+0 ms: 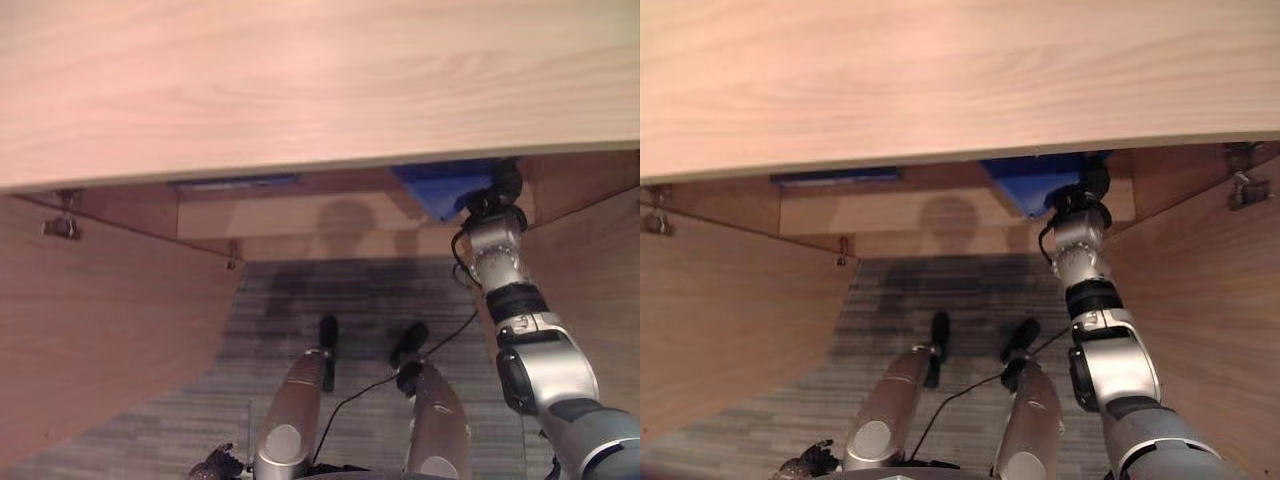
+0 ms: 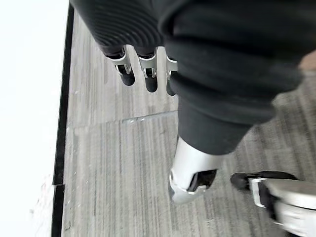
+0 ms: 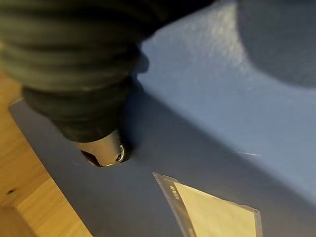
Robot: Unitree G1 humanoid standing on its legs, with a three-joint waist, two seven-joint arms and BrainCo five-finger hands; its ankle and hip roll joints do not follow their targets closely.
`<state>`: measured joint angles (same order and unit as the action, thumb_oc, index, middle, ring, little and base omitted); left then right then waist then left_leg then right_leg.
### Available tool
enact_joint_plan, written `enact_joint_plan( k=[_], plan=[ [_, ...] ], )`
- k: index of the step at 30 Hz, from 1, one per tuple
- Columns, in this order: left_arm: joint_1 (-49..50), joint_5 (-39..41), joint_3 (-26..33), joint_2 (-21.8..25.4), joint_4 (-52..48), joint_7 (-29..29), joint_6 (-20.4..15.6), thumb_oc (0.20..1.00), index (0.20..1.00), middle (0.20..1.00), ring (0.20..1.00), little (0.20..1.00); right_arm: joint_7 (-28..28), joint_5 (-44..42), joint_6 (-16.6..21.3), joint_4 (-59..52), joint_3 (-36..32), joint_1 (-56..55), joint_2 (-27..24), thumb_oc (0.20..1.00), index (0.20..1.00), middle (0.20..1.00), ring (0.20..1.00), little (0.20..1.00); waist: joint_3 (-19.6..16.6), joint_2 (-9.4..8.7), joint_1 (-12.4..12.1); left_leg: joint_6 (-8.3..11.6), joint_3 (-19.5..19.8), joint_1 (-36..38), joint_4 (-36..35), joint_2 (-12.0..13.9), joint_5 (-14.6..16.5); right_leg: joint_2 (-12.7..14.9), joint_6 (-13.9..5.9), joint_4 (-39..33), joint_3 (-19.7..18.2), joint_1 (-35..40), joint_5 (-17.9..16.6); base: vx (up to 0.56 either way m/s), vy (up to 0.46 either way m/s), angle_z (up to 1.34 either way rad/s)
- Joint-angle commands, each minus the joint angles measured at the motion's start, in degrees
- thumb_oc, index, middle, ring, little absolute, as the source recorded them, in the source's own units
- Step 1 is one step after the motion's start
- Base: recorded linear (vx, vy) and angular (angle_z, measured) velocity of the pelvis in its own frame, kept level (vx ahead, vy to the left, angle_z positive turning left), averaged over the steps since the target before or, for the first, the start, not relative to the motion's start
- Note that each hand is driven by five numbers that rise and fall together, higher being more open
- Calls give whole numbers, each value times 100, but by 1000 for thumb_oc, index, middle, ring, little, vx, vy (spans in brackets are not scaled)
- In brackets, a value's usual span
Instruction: Put the empty folder in the office cabinet
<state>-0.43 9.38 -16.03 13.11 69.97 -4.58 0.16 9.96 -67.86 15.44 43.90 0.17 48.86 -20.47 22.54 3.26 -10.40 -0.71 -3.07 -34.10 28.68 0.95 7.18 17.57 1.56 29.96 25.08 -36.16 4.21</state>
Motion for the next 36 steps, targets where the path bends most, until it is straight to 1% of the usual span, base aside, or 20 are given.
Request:
enact_joint_plan(
  k=[1,2,3,4,5,6,7,8,9,10,14,15,18,19,20,21,22,23,30,36],
  plan=[
    [1453,639,-670,504,-1983,577,13,1000,1000,1000,1000,1000,-189,-598,357,-219,-181,111,-332,200,200,200,200,200,-556,372,-192,-411,77,-856,902,-315,513,187,-172,899,-743,-69,896,-31,81,1],
    [1508,654,-682,534,-2056,584,34,1000,1000,1000,1000,1000,-204,-618,350,-183,-177,115,-349,200,200,200,200,200,-599,370,-201,-416,75,-926,978,-314,552,199,-164,976,-758,-139,940,-43,116,12],
    [1920,775,-946,744,-2632,747,41,1000,1000,1000,1000,1000,-166,-711,375,-69,-195,310,-347,200,200,200,200,200,-633,517,-205,-459,44,-1204,1301,-384,673,216,-20,1288,-932,-432,1140,-18,75,19],
    [2095,853,-1034,892,-2939,809,103,1000,1000,1000,1000,1000,-141,-782,393,13,-183,397,-328,200,200,200,200,200,-669,566,-221,-479,32,-1374,1490,-398,741,224,60,1468,-1026,-599,1247,-19,74,17],
    [2131,870,-1032,925,-3008,813,136,1000,1000,1000,1000,1000,-145,-793,396,34,-178,405,-333,200,200,200,200,200,-696,556,-232,-481,24,-1427,1544,-393,767,228,69,1523,-1045,-657,1278,-7,46,4],
    [2375,928,-1155,1181,-3511,916,203,1000,1000,1000,1000,1000,-65,-847,437,152,-123,612,-332,200,200,200,200,200,-712,647,-274,-509,-15,-1660,1817,-423,850,235,182,1809,-1187,-903,1427,0,0,0],
    [2406,937,-1148,1211,-3580,921,237,1000,1000,1000,1000,1000,-60,-850,439,168,-119,625,-338,200,200,200,200,200,-730,638,-285,-510,-24,-1706,1865,-419,874,238,191,1862,-1206,-955,1456,-13,38,5],
    [2533,962,-1205,1442,-3999,957,237,1000,1000,1000,1000,1000,1,-867,443,234,-46,774,-374,200,200,200,200,200,-705,706,-312,-550,-7,-1866,2090,-441,944,252,283,2090,-1334,-1134,1558,0,0,0],
    [2573,978,-1190,1487,-4097,957,289,1000,1000,1000,1000,1000,5,-872,443,251,-47,789,-380,200,200,200,200,200,-732,686,-329,-554,-22,-1937,2166,-436,984,259,289,2173,-1365,-1218,1602,-3,16,-9],
    [2689,1001,-1175,1737,-4496,990,324,1000,1000,1000,1000,1000,68,-875,492,238,44,935,-416,200,200,200,200,200,-728,733,-370,-589,-20,-2073,2342,-442,1069,283,362,2406,-1462,-1381,1717,9,2,-9],
    [2864,996,-1115,2048,-4994,982,382,1000,1000,1000,1000,1000,134,-886,576,151,183,1130,-486,200,200,200,200,200,-711,777,-441,-628,-36,-2266,2553,-478,1149,317,431,2680,-1575,-1610,1827,0,2,1],
    [2942,973,-1063,2224,-5223,970,398,1000,1000,1000,1000,1000,157,-959,621,187,196,1299,-582,200,200,200,200,200,-708,802,-493,-654,-56,-2372,2661,-504,1197,365,463,2837,-1626,-1732,1894,5,2,11],
    [2976,964,-1034,2394,-5427,976,428,1000,1000,1000,1000,1000,127,-1135,683,321,205,1535,-722,200,200,200,200,200,-683,846,-560,-681,-77,-2489,2806,-536,1257,390,494,3022,-1719,-1898,1971,-6,-10,11],
    [2834,688,-1319,1788,-3846,830,378,1000,1000,1000,1000,1000,142,-1174,805,380,132,1616,-390,200,200,200,200,200,-667,791,-579,-666,-69,-2523,2885,-529,1291,383,485,3097,-1735,-1935,1991,-4,-57,9],
    [2537,266,-1397,1379,-2748,519,152,1000,1000,1000,1000,1000,135,-1460,943,543,-3,1674,-630,200,200,200,200,200,-665,717,-626,-622,-28,-2561,2931,-559,1326,404,475,3187,-1771,-1996,2017,-5,-58,0],
    [2473,250,-1427,1331,-2660,507,97,1000,1000,1000,1000,1000,108,-1487,944,571,8,1704,-665,200,200,200,200,200,-655,730,-634,-629,-35,-2580,2927,-565,1306,415,482,3190,-1772,-2018,2008,-3,-82,-5],
    [2380,256,-1355,1328,-2333,434,151,1000,1000,1000,1000,1000,72,-1560,1021,576,-4,1791,-864,200,200,200,200,200,-661,733,-672,-627,-22,-2607,2945,-581,1303,437,481,3236,-1792,-2047,2008,-16,-73,15],
    [2198,275,-1293,1338,-2055,304,78,1000,1000,1000,1000,1000,56,-1686,1147,625,2,1962,-1117,200,200,200,200,200,-632,736,-742,-626,-25,-2662,3010,-591,1310,474,476,3321,-1818,-2096,2025,-9,-74,24],
    [1868,355,-1373,1266,-1826,103,7,1000,1000,1000,1000,1000,112,-1989,1302,1083,-64,2314,-1572,200,200,200,200,200,-536,872,-925,-645,-21,-2765,3054,-687,1295,568,422,3451,-1825,-2179,2043,-12,-42,18],
    [1740,346,-1374,1274,-1661,41,5,1000,1000,1000,1000,1000,145,-2052,1350,1139,41,2482,-1608,200,200,200,200,200,-503,915,-994,-648,-18,-2770,3063,-704,1287,588,383,3430,-1820,-2152,2013,1,-1,1]
  ],
)
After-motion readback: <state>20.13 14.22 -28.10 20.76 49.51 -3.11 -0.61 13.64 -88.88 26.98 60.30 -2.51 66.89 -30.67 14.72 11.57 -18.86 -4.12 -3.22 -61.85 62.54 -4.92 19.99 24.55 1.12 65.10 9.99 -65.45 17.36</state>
